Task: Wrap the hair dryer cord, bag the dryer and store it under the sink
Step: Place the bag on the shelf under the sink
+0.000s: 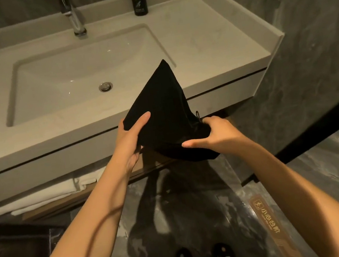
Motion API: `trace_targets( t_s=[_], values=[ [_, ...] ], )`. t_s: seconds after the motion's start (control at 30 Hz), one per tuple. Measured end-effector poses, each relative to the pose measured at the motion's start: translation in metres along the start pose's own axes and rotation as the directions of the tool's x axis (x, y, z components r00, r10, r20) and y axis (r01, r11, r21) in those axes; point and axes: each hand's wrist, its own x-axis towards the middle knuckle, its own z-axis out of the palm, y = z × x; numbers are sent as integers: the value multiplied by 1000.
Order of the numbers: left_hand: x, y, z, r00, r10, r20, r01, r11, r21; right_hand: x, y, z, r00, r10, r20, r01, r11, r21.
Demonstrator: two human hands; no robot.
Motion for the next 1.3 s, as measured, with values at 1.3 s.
trace_targets(
  t_s=[1.3],
  values=[
    [118, -172, 22, 393, 830, -396, -239, 508, 828, 156, 224, 188, 990, -88, 107, 78, 993, 90]
  ],
)
